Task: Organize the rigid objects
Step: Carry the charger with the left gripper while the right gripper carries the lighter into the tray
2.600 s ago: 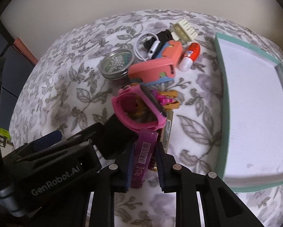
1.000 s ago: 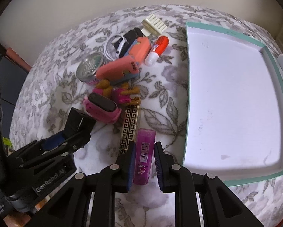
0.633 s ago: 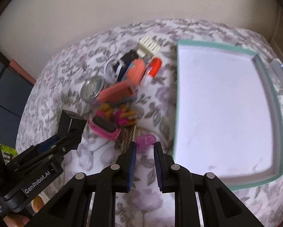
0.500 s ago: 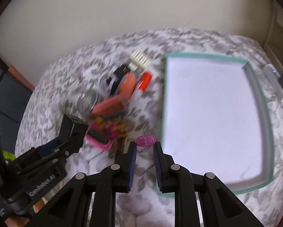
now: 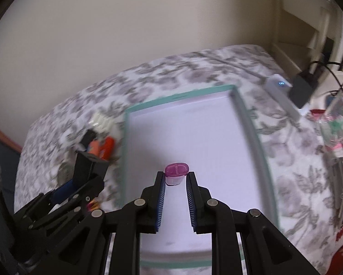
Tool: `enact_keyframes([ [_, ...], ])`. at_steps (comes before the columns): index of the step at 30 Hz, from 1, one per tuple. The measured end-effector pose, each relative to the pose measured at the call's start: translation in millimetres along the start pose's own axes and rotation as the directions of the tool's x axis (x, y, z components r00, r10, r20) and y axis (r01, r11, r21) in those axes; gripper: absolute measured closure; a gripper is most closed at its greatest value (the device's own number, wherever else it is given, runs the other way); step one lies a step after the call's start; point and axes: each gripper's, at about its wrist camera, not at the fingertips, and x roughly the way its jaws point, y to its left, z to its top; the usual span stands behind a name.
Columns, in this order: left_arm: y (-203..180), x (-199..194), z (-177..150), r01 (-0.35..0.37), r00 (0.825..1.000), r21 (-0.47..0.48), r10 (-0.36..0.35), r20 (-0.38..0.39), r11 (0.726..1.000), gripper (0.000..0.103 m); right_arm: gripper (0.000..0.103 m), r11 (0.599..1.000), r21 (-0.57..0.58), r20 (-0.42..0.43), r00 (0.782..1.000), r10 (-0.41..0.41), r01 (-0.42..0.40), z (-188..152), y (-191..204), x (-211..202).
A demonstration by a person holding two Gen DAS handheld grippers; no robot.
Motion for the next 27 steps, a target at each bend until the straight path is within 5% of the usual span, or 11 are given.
enact_keyframes([
  [9, -27.9, 36.5, 15.5, 0.002, 1.0, 0.036, -0.002, -0.001, 0.999, 0.054, 0.083, 0.997, 0.011, -0.003, 0.998, -0.071, 0.071, 17.3, -17.3, 28.9],
  [27, -38.5, 69.8, 17.6, -0.018, 1.0, 0.053, 0.018, -0.012, 0.998, 0.054, 0.082, 0.997, 0.016, 0.046, 0.996, -0.075, 0.074, 29.8, -20.9, 46.8],
])
